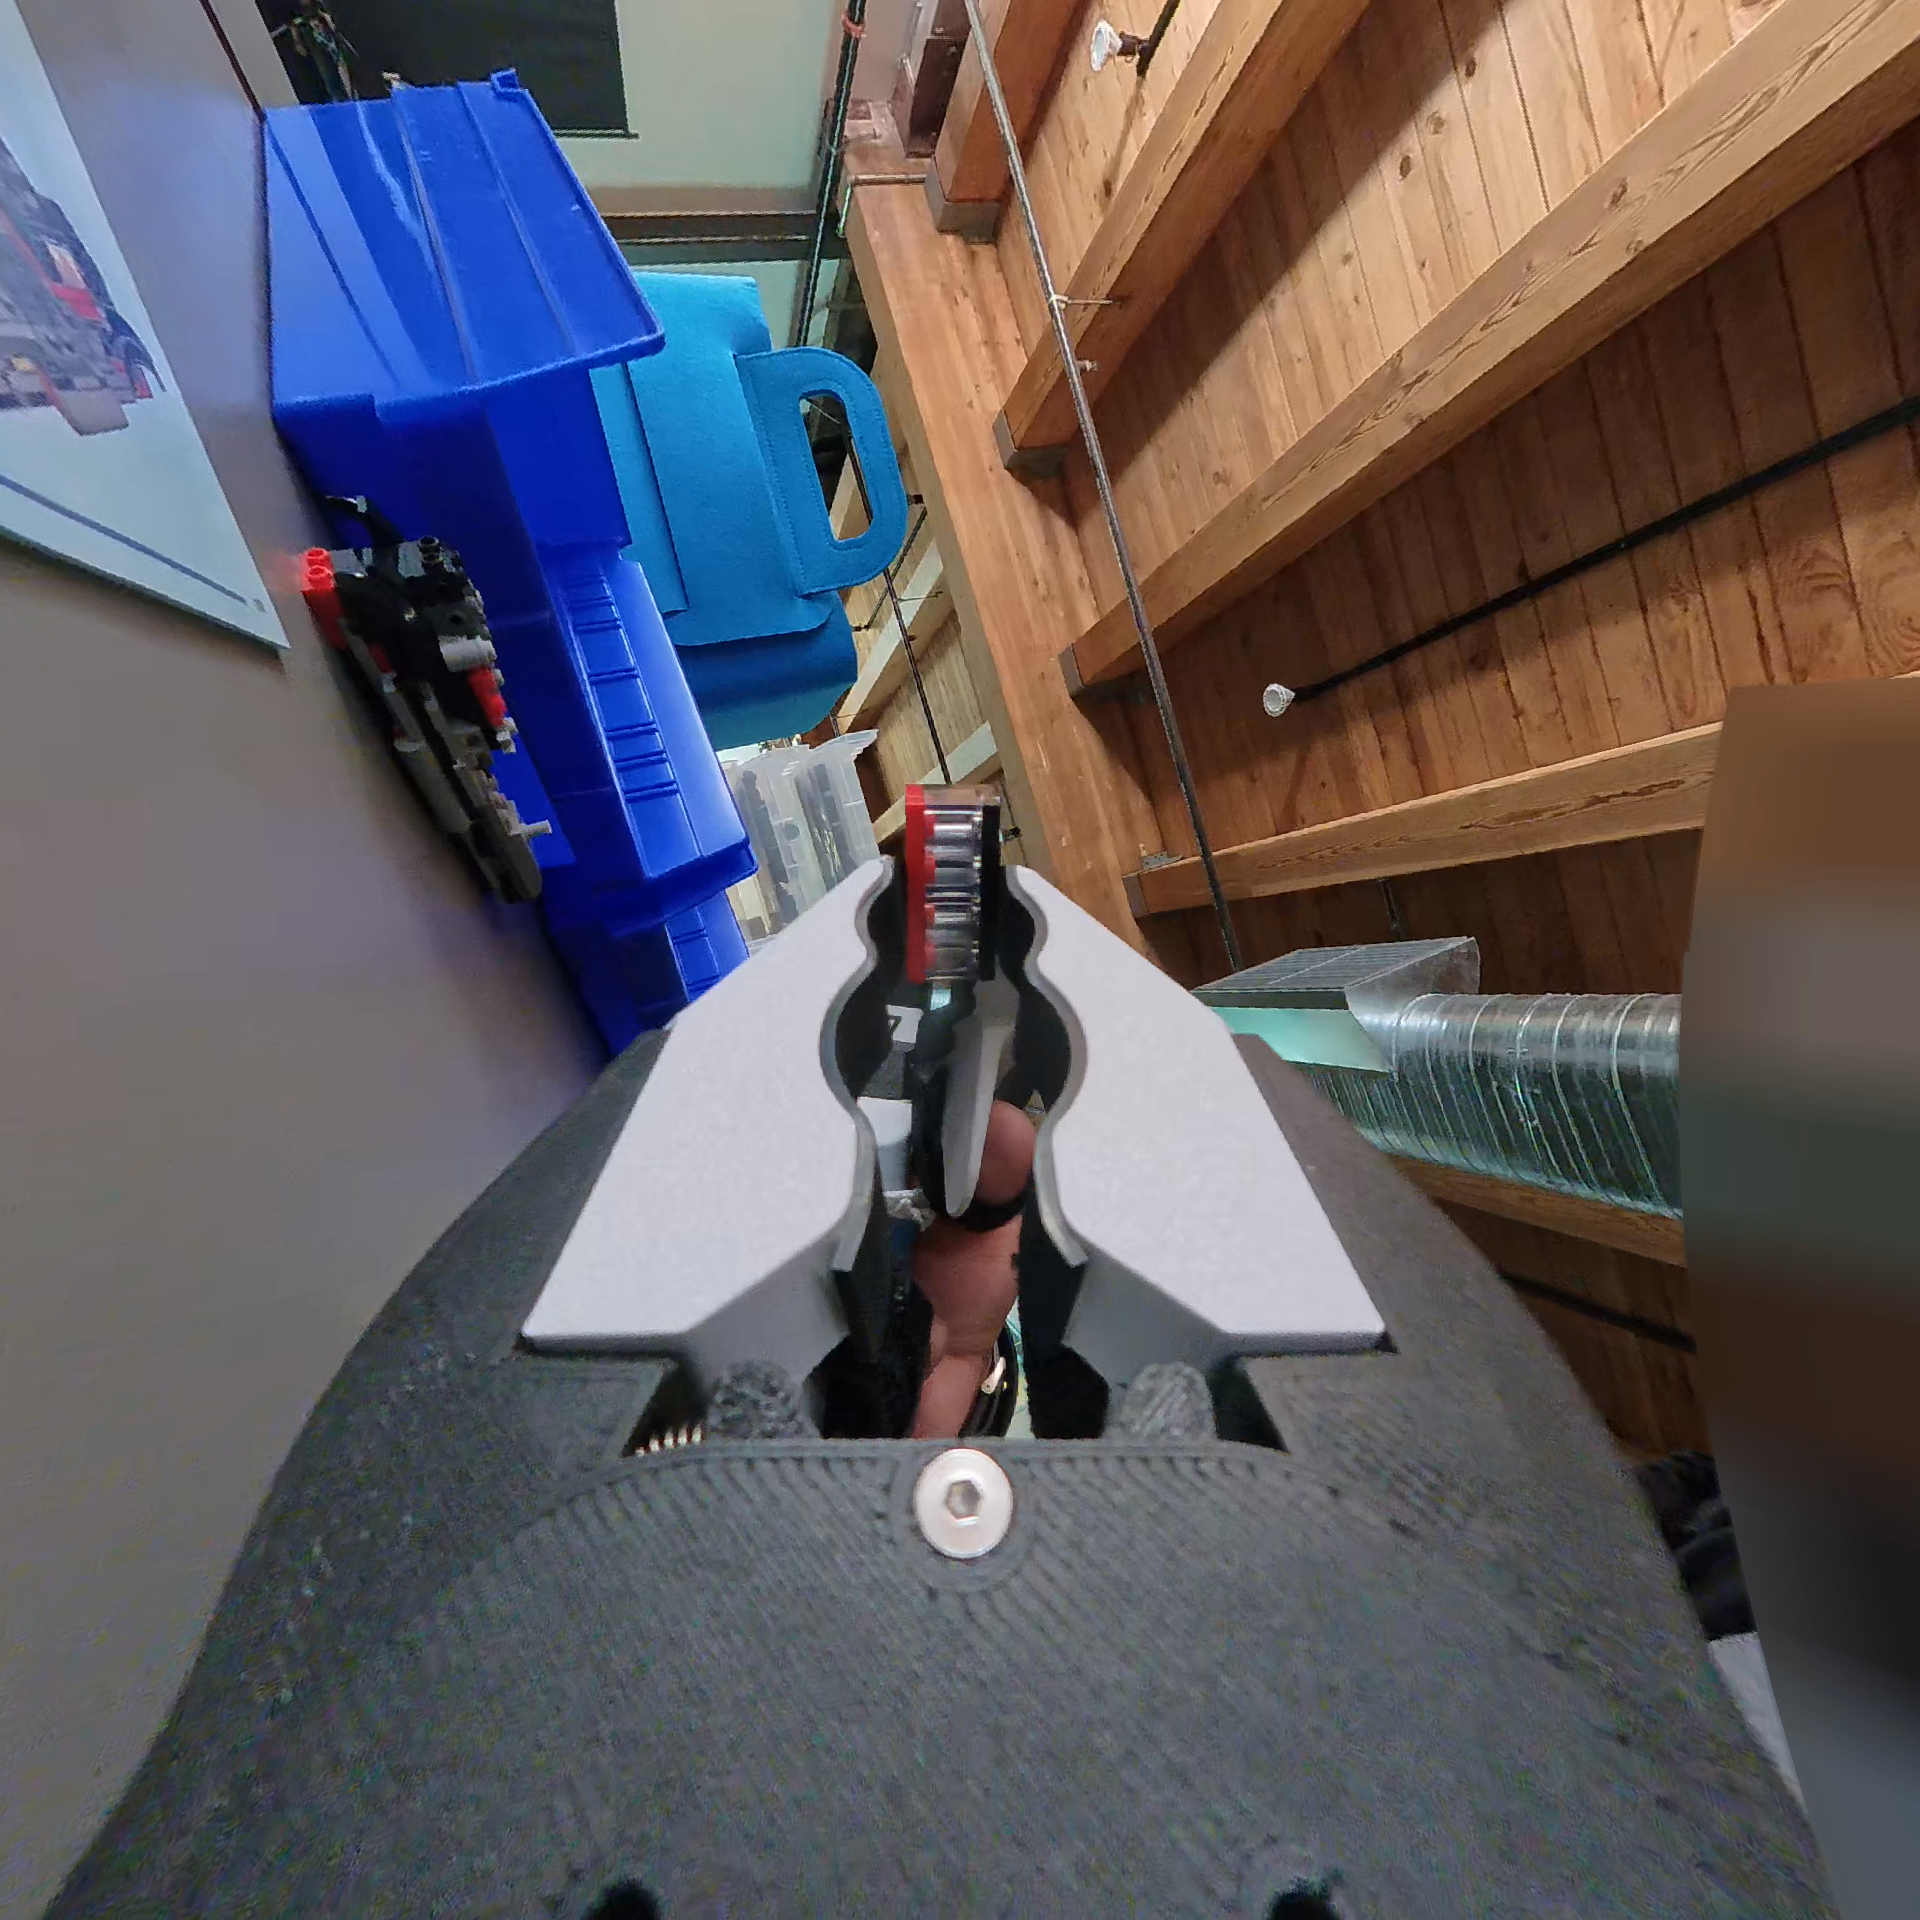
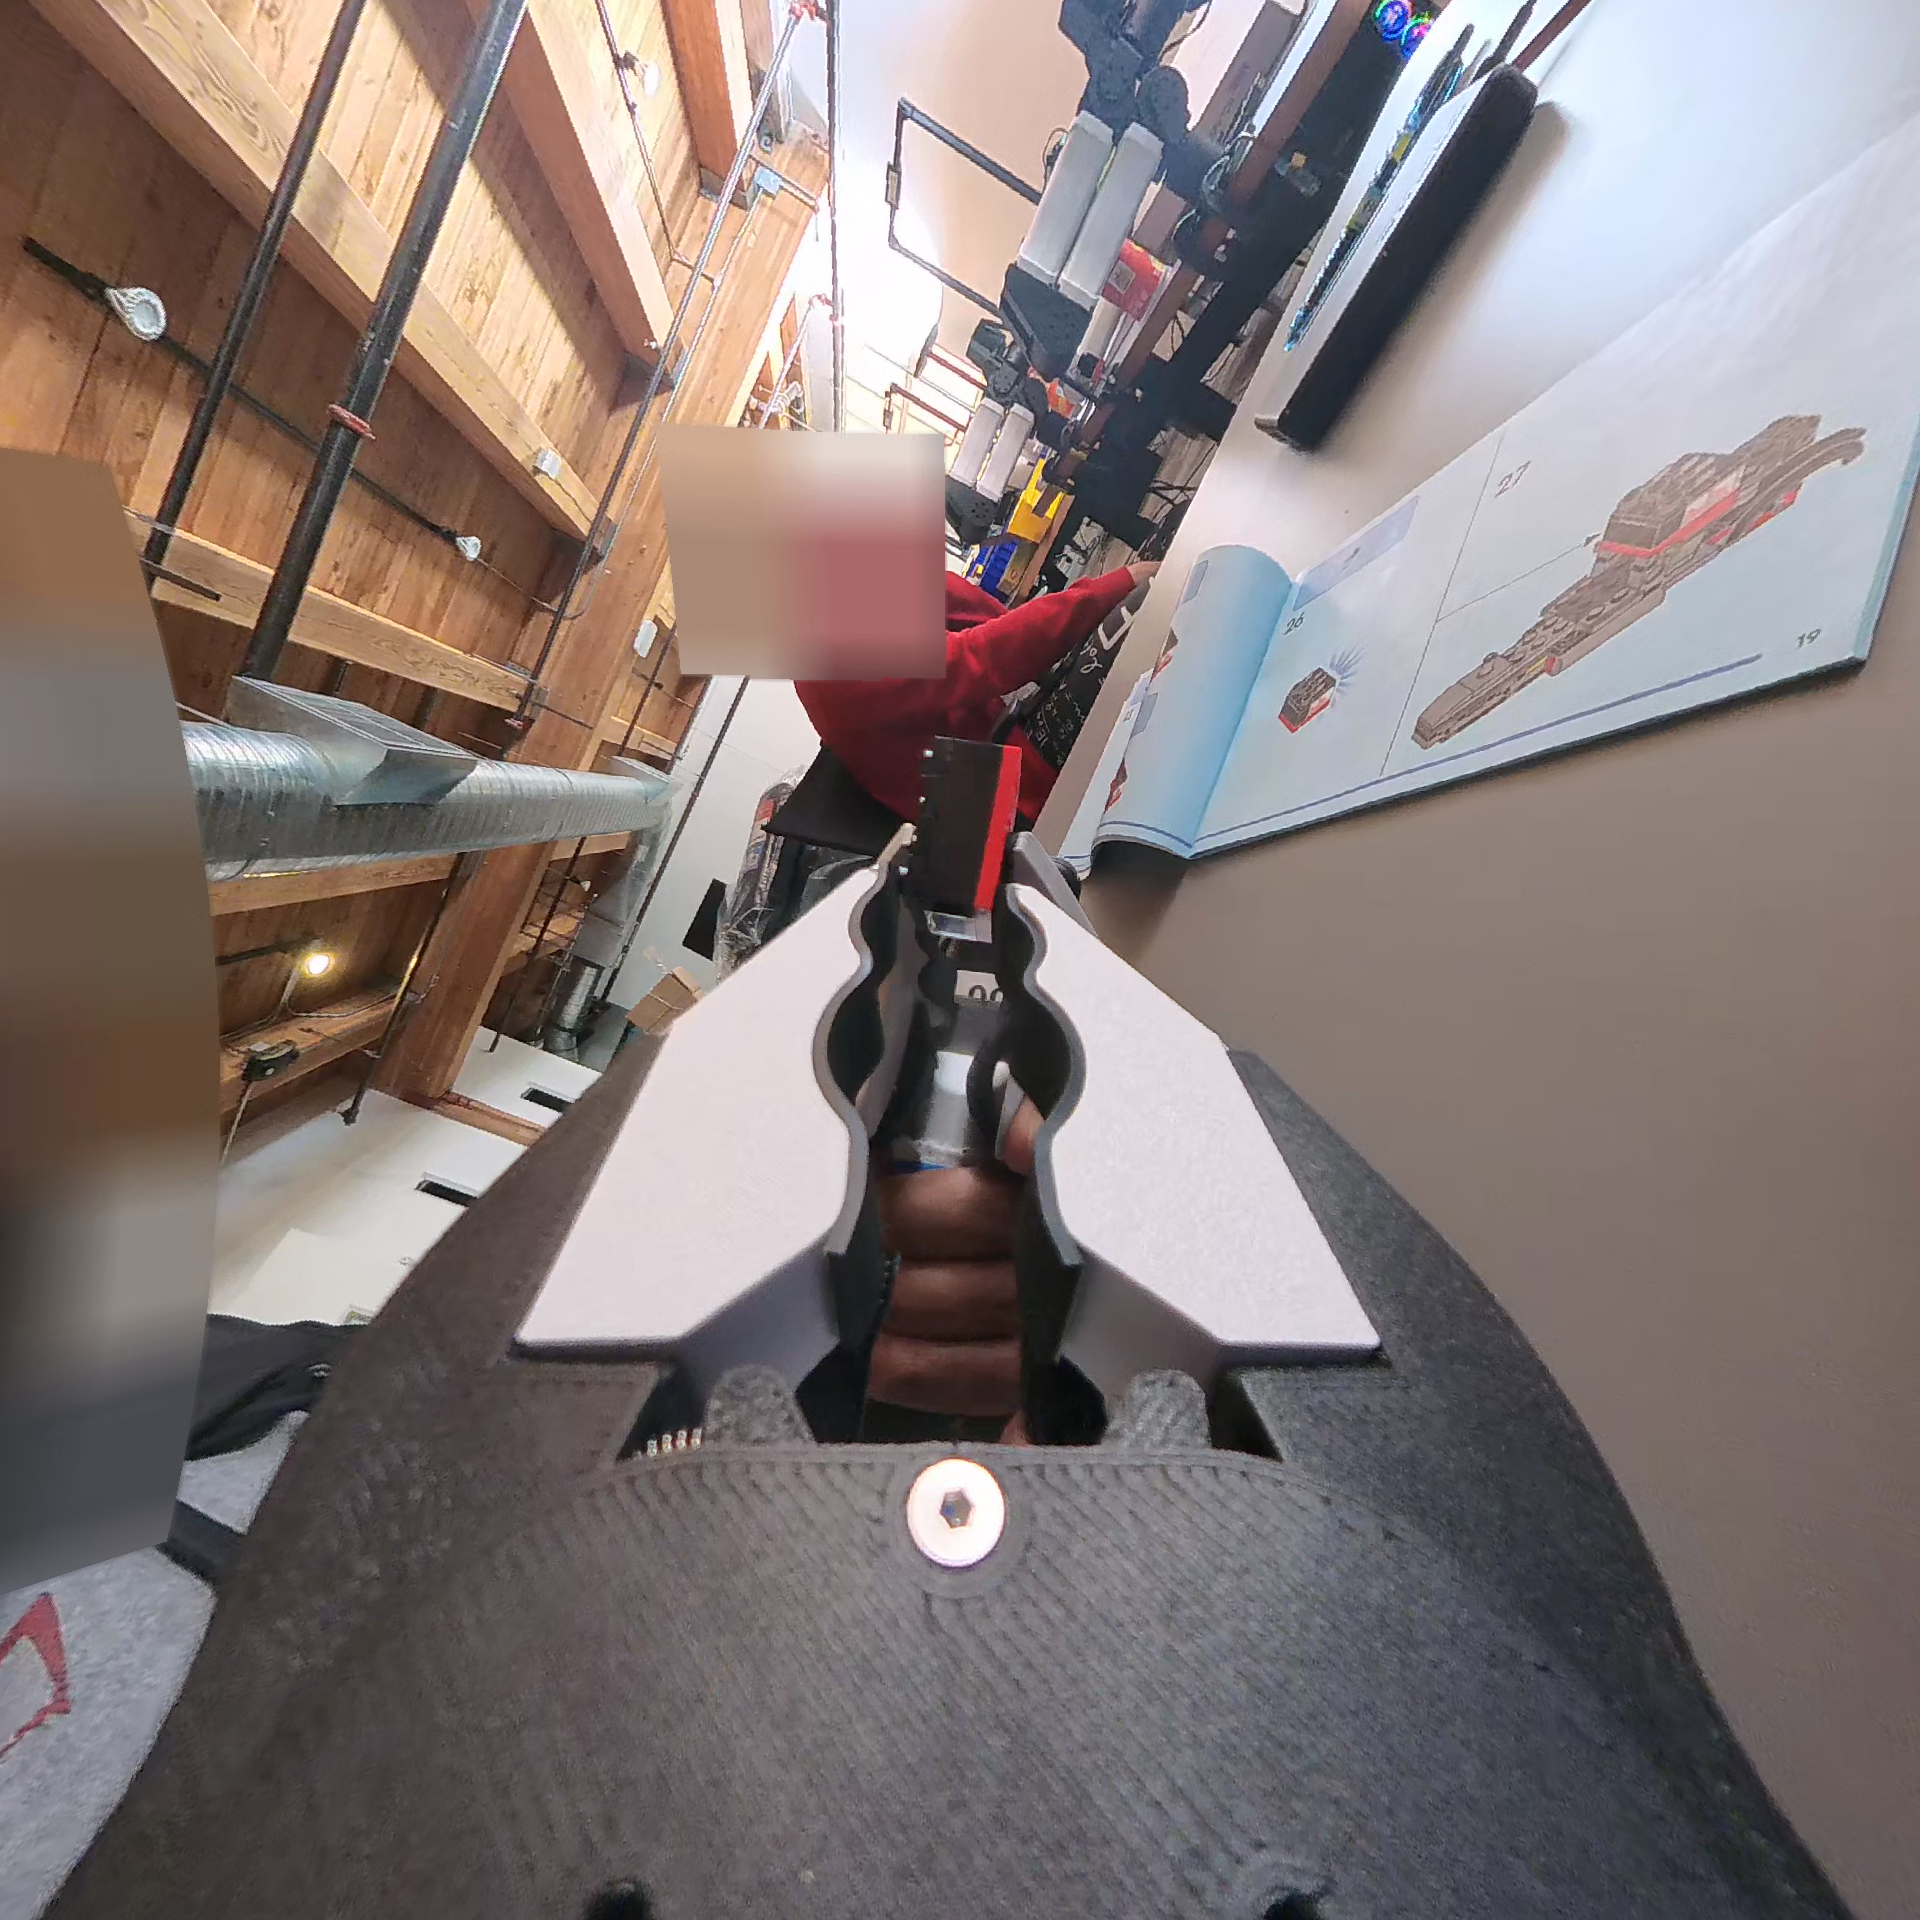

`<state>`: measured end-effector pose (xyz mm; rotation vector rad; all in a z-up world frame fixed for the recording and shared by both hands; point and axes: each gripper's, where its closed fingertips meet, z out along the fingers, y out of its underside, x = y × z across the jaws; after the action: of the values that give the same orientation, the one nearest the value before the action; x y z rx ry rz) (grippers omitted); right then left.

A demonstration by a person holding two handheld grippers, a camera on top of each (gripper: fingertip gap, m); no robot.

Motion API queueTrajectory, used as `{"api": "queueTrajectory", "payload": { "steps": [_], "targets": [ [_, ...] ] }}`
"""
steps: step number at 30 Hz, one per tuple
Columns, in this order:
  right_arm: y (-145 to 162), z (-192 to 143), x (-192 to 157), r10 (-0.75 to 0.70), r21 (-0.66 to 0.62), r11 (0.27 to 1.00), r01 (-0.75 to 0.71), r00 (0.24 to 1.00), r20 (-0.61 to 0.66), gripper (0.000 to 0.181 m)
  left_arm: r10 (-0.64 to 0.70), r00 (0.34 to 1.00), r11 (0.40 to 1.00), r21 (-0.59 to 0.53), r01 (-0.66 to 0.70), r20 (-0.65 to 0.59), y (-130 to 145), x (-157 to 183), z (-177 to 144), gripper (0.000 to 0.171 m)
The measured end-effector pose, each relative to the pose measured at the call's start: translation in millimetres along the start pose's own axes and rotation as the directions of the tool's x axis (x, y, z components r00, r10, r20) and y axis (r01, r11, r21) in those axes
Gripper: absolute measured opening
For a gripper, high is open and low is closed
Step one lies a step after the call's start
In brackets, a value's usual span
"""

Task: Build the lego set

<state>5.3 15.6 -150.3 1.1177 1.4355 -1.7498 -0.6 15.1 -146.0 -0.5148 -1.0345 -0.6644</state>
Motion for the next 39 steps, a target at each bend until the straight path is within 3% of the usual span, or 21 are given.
{"api": "queueTrajectory", "payload": {
  "steps": [9,13,15,17,20,25,28,34,39],
  "targets": [
    [-0.5,3.3,1.8,-0.068,-0.030,0.997,0.069,0.997,0.031,0.019,0.024,0.999,1.000,0.007,-0.025,0.037,-4.0,-3.4,-2.4,0.018],
    [-5.5,-3.3,4.6,-0.326,-0.105,0.939,0.328,0.945,0.038,0.056,0.042,0.992,0.999,-0.024,-0.040,0.120,-4.2,-12.1,-6.8,0.017],
    [-7.9,-7.7,13.5,-0.575,-0.189,0.803,0.566,0.818,0.011,0.066,0.052,0.983,0.996,-0.078,-0.039,0.174,1.0,-18.7,-8.6,0.017],
    [-6.3,-10.8,24.5,-0.795,-0.290,0.573,0.767,0.605,0.030,0.073,0.056,0.979,0.990,-0.135,-0.030,0.198,7.9,-21.9,-9.0,0.017],
    [6.2,-9.6,31.0,-0.917,-0.345,0.296,0.891,0.366,0.159,0.082,0.054,0.977,0.984,-0.178,-0.016,0.207,13.2,-24.0,-9.0,0.017],
    [30.0,-2.1,34.2,-0.919,-0.302,0.095,0.948,0.200,0.340,0.082,0.102,0.966,0.971,-0.237,-0.045,0.236,18.3,-27.9,-10.0,0.017],
    [34.0,-1.9,36.0,-0.911,-0.288,0.069,0.955,0.178,0.372,0.078,0.108,0.965,0.964,-0.263,-0.043,0.240,21.4,-29.3,-9.9,0.017],
    [29.3,-8.5,26.0,-0.916,-0.227,0.099,0.969,0.178,0.359,0.061,0.122,0.967,0.945,-0.323,-0.045,0.225,31.0,-29.2,-6.9,0.017],
    [25.8,-10.3,22.3,-0.929,-0.197,0.097,0.976,0.160,0.333,0.037,0.119,0.970,0.944,-0.326,-0.045,0.211,31.5,-27.4,-6.7,0.017]
  ]
}}
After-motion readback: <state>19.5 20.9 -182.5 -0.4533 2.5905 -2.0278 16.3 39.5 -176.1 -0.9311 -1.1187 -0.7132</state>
